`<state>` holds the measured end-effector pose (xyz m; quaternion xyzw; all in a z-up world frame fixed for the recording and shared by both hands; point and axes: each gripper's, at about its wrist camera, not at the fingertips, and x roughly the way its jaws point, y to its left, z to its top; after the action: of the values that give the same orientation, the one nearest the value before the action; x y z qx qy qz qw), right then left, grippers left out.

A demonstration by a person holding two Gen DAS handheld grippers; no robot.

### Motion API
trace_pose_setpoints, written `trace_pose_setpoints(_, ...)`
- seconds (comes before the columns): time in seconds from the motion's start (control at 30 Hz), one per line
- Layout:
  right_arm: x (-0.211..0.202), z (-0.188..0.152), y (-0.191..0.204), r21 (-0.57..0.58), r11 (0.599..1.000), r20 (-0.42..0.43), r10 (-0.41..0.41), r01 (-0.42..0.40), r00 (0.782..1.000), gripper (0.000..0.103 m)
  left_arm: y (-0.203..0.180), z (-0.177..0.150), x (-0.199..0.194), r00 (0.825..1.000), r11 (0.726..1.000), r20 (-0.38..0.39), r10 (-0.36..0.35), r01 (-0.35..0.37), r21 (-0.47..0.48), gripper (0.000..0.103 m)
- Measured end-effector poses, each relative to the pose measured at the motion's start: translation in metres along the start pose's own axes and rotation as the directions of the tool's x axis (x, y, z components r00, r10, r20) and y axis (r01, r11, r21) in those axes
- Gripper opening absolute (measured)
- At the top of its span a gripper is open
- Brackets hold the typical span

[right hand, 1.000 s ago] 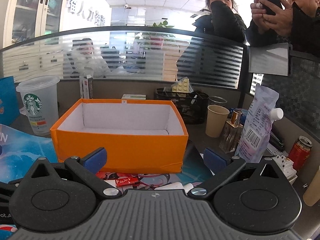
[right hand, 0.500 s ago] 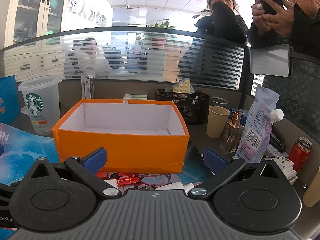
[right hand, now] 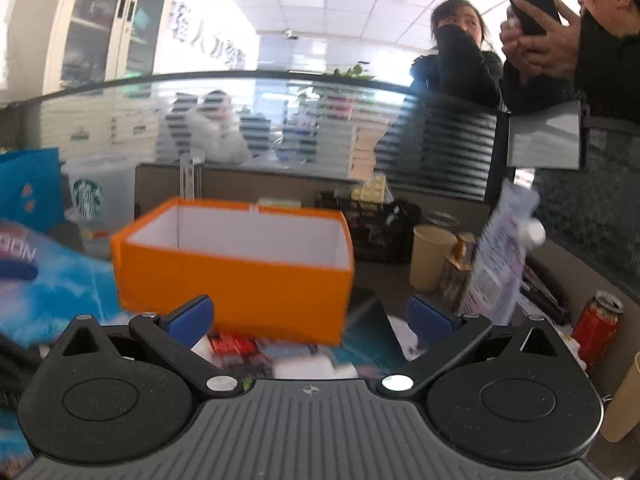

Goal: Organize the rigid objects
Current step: 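Grasp the clear plastic cup with the left tool while the right tool grasps the white bottle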

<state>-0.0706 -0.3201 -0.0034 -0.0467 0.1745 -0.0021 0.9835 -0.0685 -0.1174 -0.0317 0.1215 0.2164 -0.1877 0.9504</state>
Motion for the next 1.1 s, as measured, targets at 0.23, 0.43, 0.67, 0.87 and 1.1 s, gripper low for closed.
trace_pose_setpoints(0.23, 0.018, -0.058, -0.029, 0.031, 0.999, -0.124, 0.035, -0.032, 0.992, 0.103, -0.009, -0.011, 0.024, 1.0, 1.0, 0.024, -0.008, 0.009, -0.03, 0.103)
trace_pose_setpoints(0.43, 0.034, -0.071, -0.015, -0.048, 0.996, -0.111, 0.066, -0.071, 0.992, 0.101, -0.024, -0.017, 0.016, 0.989, 0.997, 0.129, -0.077, 0.074, 0.035, 0.103)
trace_pose_setpoints(0.67, 0.056, -0.075, -0.008, -0.101, 0.985, -0.133, 0.127, -0.141, 0.983, 0.093, -0.044, -0.021, 0.032, 0.989, 0.986, 0.072, -0.128, 0.119, 0.12, 0.103)
trace_pose_setpoints(0.87, 0.072, -0.08, -0.01, -0.099, 0.98, -0.178, 0.151, -0.17, 0.972, 0.061, -0.038, -0.025, 0.053, 0.981, 0.98, 0.019, -0.193, 0.192, 0.055, 0.103)
trace_pose_setpoints(1.1, 0.081, -0.079, -0.01, -0.091, 0.983, -0.189, 0.138, -0.157, 0.972, 0.051, -0.039, -0.031, 0.071, 0.966, 0.965, -0.032, -0.258, 0.259, 0.037, 0.099)
